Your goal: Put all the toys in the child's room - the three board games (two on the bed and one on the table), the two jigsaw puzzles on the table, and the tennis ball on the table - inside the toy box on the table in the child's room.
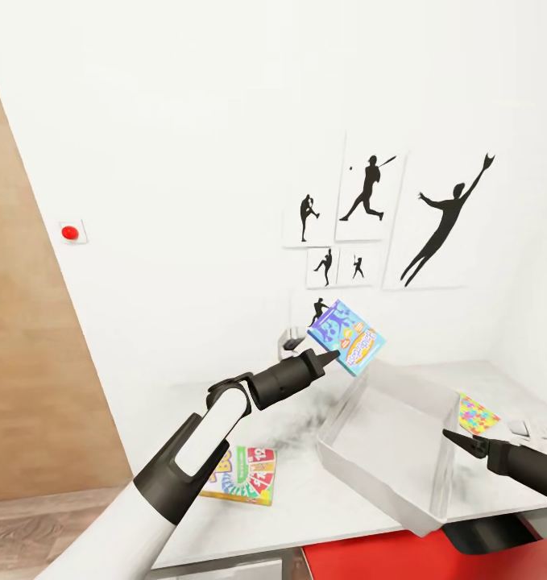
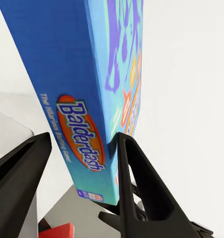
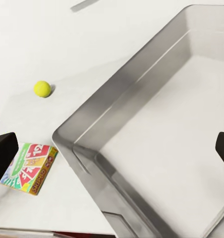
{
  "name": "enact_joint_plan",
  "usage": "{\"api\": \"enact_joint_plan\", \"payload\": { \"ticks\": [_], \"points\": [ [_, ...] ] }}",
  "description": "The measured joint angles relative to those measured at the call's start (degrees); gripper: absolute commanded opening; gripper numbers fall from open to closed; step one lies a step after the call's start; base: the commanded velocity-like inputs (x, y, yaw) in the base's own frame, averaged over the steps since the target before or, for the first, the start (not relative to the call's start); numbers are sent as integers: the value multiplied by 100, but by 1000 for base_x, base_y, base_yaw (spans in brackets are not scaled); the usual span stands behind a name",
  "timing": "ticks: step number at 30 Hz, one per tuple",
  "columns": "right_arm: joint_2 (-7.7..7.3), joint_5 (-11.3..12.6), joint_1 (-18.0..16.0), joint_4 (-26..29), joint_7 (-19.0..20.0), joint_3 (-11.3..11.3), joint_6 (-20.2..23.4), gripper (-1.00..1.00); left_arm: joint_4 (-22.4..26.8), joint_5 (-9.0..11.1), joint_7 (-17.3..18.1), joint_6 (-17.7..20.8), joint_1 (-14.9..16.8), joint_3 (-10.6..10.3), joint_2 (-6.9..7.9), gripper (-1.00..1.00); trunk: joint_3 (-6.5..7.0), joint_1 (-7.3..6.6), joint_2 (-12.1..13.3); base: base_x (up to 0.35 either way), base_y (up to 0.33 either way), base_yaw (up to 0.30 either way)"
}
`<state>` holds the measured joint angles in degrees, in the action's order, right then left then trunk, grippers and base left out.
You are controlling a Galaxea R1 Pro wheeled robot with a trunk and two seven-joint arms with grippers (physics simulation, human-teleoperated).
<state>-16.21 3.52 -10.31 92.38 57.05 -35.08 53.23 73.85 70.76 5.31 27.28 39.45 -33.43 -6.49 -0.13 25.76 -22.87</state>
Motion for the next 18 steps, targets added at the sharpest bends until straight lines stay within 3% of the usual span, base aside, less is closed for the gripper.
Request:
{"api": "enact_joint_plan", "payload": {
  "ticks": [11, 18],
  "points": [
    [-4, 0, -4, 0, 1, 3, 22, 100, -1, 1, 0, 0, 0, 0, 0, -100, 2, 0, 0, 1, 0, -21],
    [-9, 1, -9, 0, 0, 5, 25, 100, -1, 1, 7, 0, 0, 0, 0, -100, 2, 0, 0, 0, 0, -183]
  ]
}}
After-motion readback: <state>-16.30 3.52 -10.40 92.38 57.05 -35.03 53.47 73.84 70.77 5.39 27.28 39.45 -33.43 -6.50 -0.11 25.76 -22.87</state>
